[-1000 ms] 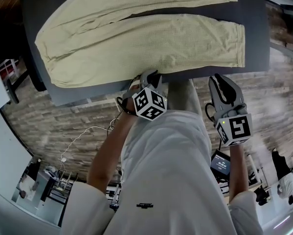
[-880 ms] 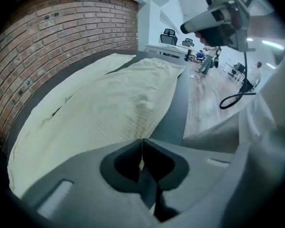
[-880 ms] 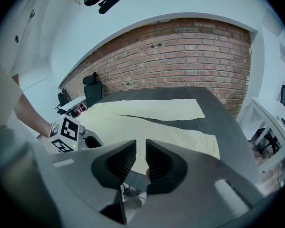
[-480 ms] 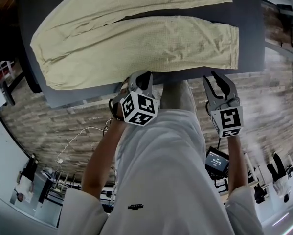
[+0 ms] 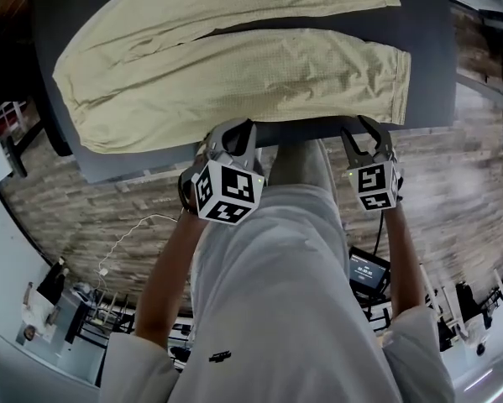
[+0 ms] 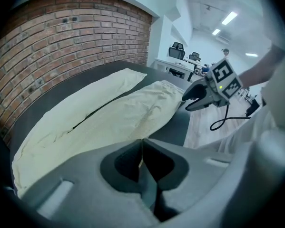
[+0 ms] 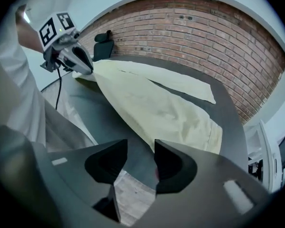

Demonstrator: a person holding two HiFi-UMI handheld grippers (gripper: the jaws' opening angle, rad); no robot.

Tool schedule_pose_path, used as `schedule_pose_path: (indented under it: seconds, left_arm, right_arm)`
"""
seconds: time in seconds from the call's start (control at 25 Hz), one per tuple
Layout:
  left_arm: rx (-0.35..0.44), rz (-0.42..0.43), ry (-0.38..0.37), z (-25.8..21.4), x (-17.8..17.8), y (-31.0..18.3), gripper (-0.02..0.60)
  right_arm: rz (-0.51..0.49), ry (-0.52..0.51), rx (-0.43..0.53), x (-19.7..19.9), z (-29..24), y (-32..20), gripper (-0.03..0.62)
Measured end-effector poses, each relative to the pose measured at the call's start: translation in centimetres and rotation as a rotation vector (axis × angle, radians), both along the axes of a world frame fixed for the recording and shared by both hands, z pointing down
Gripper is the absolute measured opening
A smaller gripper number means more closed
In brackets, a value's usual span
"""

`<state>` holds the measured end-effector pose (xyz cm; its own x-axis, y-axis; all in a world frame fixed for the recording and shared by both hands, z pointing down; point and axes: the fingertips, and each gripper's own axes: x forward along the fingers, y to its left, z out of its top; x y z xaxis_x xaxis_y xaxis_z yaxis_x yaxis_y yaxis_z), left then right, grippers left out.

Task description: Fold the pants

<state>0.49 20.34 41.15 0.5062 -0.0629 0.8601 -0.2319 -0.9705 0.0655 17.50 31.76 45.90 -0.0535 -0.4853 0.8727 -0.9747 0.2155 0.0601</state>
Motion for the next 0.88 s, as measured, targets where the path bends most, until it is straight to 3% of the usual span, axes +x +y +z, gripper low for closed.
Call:
schedule_pose_path:
  seconds: [0.28, 0.52, 0.6, 0.88]
  left_arm:
    - [0.016, 0.004, -0.019, -1.2, -0.3, -0.6, 0.012]
    - [0.037, -0.019, -0.038, -2.0, -0.2, -1.3, 0.012]
    - [0.041, -0.028, -0.042, -2.1, -0.1, -1.4, 0.012]
    - [0.069, -0.095, -0.033, -3.3, 0.0, -2.9, 0.012]
  right_arm:
    - [0.091, 0.144, -0.081, 5.4, 2.4, 1.4, 0.182]
    - [0.057, 0.232, -0.118, 7.9, 2.1, 2.9, 0.118]
    - [0.037, 0.251, -0.103, 8.4, 1.8, 3.1, 0.009]
    - [0.004, 0.25, 0.064, 10.1, -3.7, 0.1, 0.009]
